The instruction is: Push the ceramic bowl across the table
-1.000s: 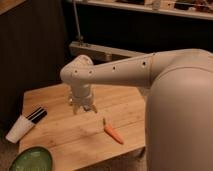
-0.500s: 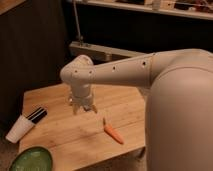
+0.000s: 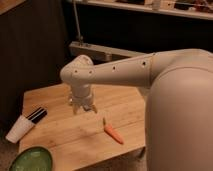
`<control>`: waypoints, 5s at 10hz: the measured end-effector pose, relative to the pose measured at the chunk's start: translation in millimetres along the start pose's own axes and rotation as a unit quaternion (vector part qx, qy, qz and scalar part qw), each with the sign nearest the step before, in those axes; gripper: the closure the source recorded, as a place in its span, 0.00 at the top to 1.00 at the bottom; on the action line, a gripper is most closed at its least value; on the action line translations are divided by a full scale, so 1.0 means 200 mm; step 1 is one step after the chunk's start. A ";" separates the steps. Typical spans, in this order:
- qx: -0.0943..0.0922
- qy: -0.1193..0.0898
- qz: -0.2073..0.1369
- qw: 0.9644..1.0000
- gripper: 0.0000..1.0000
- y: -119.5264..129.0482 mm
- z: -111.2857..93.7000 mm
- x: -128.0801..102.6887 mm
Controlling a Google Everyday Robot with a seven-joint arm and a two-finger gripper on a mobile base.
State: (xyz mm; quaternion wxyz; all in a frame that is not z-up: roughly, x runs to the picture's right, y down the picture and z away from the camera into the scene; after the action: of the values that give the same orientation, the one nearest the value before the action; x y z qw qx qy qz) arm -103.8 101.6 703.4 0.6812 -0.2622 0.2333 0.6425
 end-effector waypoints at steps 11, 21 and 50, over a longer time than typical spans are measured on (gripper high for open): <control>0.000 0.000 0.000 1.000 0.65 0.00 0.00 0.00; -0.074 -0.030 -0.260 0.962 0.21 0.51 -0.32 0.38; -0.073 0.088 -0.440 0.891 0.12 1.04 0.75 0.84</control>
State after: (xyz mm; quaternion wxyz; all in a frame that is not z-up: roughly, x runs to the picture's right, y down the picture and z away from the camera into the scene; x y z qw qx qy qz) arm -303.1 333.9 695.3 0.8500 -0.4421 0.1054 0.2663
